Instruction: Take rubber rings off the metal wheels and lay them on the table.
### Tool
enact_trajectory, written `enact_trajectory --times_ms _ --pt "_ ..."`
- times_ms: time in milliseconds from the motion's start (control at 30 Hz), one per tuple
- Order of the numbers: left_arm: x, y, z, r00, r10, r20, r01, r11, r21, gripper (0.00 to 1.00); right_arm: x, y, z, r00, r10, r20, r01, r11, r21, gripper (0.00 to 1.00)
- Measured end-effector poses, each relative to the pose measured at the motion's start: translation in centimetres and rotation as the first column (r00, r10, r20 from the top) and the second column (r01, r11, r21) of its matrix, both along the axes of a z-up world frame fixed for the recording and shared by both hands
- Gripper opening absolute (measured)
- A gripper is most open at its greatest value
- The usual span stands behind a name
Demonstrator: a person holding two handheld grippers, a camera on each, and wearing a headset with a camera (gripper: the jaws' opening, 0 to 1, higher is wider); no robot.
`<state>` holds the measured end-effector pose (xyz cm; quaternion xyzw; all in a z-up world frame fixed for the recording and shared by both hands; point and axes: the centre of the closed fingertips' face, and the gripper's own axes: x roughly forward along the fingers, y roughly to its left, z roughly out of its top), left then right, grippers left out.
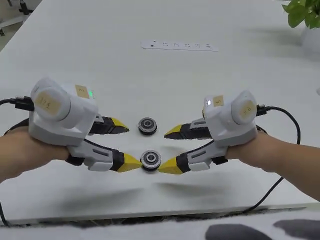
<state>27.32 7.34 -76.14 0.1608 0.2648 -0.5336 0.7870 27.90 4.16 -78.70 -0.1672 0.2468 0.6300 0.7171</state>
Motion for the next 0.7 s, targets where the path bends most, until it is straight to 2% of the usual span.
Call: enact_trajectory --times_ms 367,700 --pt "-0.5 -1.3 -1.0 0.998 -0.060 -0.015 0.060 0.998 0.021 0.44 -0.3 -0.1 -0.5 1.000 0.002 -0.015 -0.003 1.000 -0.008 0.49" --pt "-0.6 -2.2 -1.8 0.996 -0.078 -0.042 0.079 0.997 0.024 0.36 -0.5 0.0 -0.6 1.000 0.004 -0.024 -0.004 1.000 -0.006 0.49"
